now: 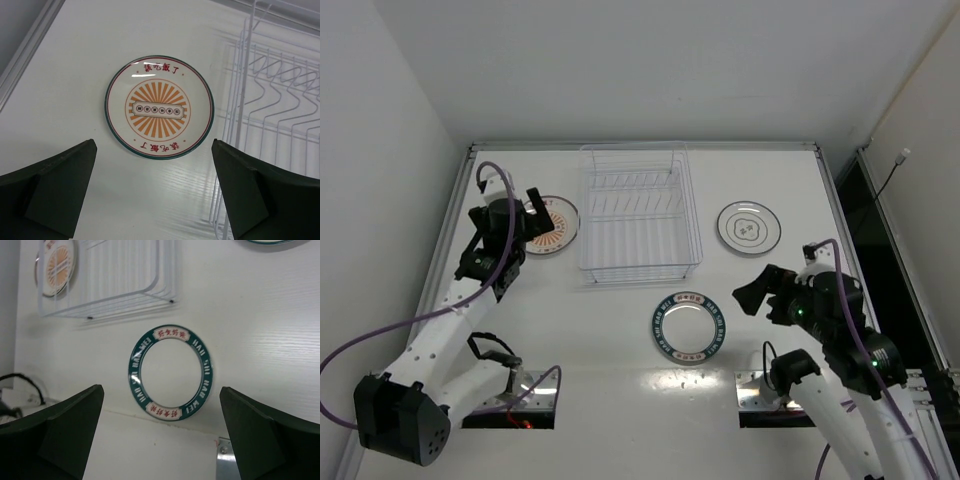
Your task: Load the plates into the dish rack
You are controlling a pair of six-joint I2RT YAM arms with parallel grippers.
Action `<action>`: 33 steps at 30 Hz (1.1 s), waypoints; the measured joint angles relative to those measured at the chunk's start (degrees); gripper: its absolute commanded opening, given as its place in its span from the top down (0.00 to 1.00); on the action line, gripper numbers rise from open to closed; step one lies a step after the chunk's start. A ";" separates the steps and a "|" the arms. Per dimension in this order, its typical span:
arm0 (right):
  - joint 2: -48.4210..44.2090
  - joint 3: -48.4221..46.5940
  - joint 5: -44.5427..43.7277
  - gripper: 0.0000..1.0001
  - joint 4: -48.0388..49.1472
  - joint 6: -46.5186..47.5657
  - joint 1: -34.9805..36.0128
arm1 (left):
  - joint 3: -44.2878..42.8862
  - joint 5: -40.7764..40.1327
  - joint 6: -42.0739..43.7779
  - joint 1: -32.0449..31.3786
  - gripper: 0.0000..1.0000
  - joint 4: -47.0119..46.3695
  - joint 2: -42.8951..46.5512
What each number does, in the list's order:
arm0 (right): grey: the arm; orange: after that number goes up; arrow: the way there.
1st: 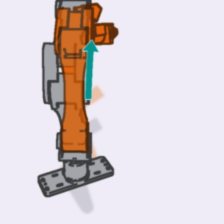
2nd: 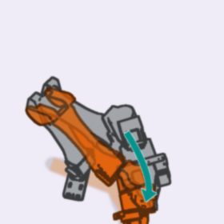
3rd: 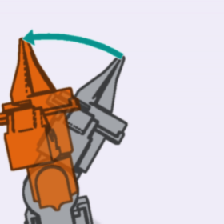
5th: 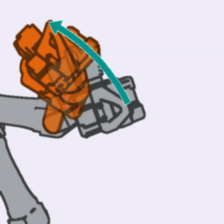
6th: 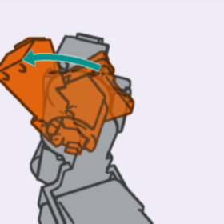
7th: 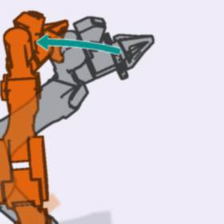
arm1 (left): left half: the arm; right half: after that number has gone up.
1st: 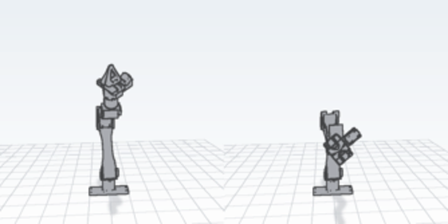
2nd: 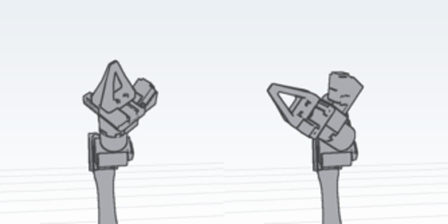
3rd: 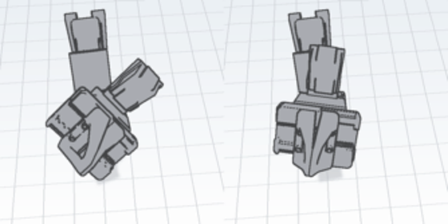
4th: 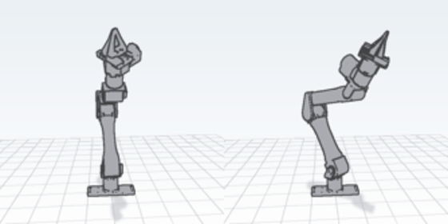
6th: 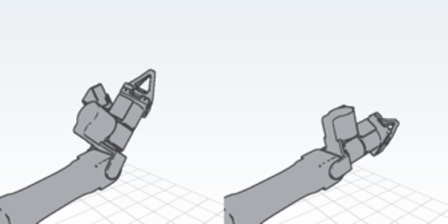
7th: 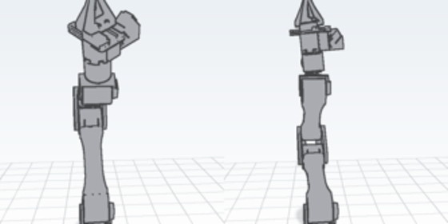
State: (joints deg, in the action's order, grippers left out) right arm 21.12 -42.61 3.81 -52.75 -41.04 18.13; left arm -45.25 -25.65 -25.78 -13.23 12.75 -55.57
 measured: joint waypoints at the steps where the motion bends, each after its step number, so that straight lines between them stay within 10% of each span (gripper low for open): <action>1: 0.44 0.15 -1.42 0.00 0.22 -0.11 0.00 | 0.00 -0.50 0.00 -0.20 0.00 0.02 -0.35; 14: 25.73 -14.16 -29.79 0.00 13.35 0.50 -3.43 | 0.00 0.98 0.02 -0.31 0.00 -0.42 -4.70; 24: 44.78 5.16 -0.90 0.04 43.19 -15.10 -36.83 | 0.00 0.90 0.04 -0.31 0.00 -0.46 -4.70; 32: 68.37 6.34 14.36 0.14 50.73 -21.00 -43.01 | -0.11 1.49 0.04 -0.31 0.00 -0.44 -4.94; 33: 70.25 5.55 15.23 0.28 51.69 -20.96 -43.01 | -0.20 1.57 0.07 -0.31 0.00 -0.44 -5.09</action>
State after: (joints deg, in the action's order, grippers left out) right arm 91.37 -37.06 19.05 -1.06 -62.00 -24.88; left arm -45.45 -24.08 -25.71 -13.54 12.32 -60.66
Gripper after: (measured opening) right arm 0.861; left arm 0.998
